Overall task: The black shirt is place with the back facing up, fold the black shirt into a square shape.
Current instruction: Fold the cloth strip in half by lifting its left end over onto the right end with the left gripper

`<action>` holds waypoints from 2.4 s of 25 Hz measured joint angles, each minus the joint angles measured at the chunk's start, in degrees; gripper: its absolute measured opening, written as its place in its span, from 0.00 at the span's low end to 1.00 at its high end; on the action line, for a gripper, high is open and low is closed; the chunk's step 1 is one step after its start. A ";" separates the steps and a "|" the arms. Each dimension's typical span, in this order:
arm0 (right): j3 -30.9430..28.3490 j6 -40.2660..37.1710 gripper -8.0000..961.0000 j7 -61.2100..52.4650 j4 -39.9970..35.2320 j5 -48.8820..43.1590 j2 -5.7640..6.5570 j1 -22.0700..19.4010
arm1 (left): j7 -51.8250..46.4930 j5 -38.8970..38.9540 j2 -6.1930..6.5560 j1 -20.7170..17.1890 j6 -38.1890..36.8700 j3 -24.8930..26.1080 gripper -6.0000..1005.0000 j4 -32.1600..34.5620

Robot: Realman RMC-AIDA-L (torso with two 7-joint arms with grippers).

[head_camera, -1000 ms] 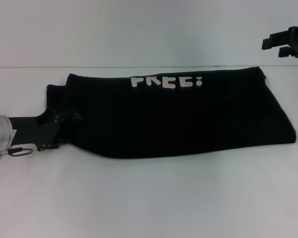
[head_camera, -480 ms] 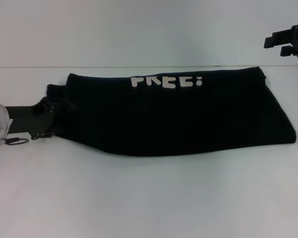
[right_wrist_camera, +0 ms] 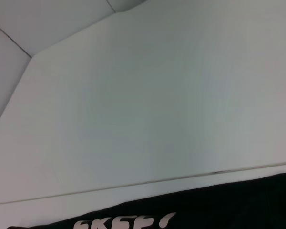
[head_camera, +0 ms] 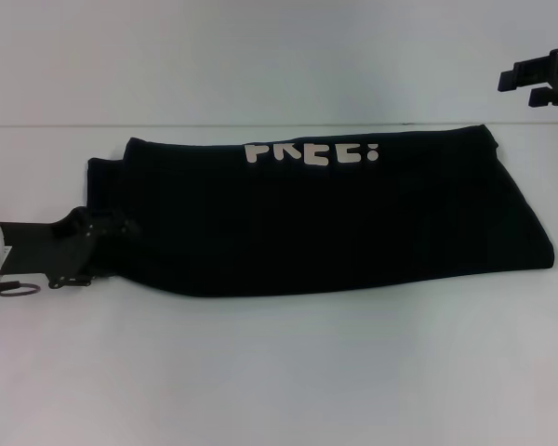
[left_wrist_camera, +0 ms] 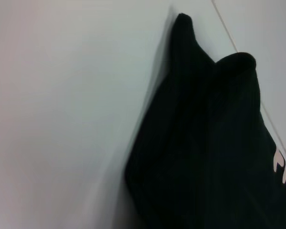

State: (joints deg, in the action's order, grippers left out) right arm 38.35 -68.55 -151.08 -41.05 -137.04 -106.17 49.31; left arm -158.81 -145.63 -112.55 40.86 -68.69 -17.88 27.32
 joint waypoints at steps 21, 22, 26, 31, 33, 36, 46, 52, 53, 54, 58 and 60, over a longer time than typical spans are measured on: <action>-0.71 -0.17 0.66 0.00 -0.25 0.02 0.01 -0.06 | -1.77 -2.15 -0.20 4.29 5.06 -2.53 0.76 -1.92; -0.88 -0.18 0.66 0.00 -0.30 0.02 0.03 -0.11 | -1.80 -2.15 -0.21 4.29 5.09 -2.60 0.76 -1.94; -1.22 -0.15 0.66 0.02 -0.37 0.02 0.14 -0.34 | -2.07 -2.21 -0.17 3.93 4.60 -2.95 0.76 -2.25; -1.29 -0.25 0.66 0.05 -0.42 0.02 0.18 -0.39 | -2.07 -2.37 0.16 3.66 -0.10 -2.94 0.76 -1.56; -1.32 -0.28 0.66 0.06 -0.43 0.02 0.18 -0.39 | -2.11 -2.42 0.22 3.49 -1.35 -2.84 0.76 -1.27; -1.35 -0.52 0.66 0.06 -0.44 0.02 0.18 -0.38 | -2.26 -2.63 0.24 3.19 -2.43 -3.01 0.76 -1.19; -1.79 -0.61 0.66 0.09 -0.44 0.06 0.18 -0.31 | -2.40 -2.69 -0.20 3.37 2.05 -3.02 0.76 -1.69; -2.46 -1.41 0.66 0.09 -0.44 0.11 0.19 -0.64 | -3.08 -2.99 -0.14 3.24 2.49 -3.12 0.75 -1.67; -2.54 -1.45 0.66 0.09 -0.44 0.11 0.20 -0.67 | -3.05 -3.25 -0.11 3.06 2.19 -3.19 0.75 -1.51; -2.64 -1.47 0.66 0.09 -0.44 0.11 0.24 -0.71 | -2.98 -3.44 -0.11 2.95 1.98 -3.24 0.75 -1.33; -2.68 -1.56 0.66 0.09 -0.51 0.49 0.35 -0.81 | -2.66 -3.75 -0.17 2.94 1.69 -3.32 0.72 -0.94; -2.68 -1.83 0.66 0.09 -0.59 0.69 0.40 -0.89 | -2.76 -3.76 -0.16 3.24 1.72 -3.94 0.66 -1.13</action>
State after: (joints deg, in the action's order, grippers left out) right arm 35.67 -70.38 -150.99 -41.63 -136.35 -105.77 48.42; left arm -161.57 -149.38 -112.71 44.10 -66.98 -21.82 26.19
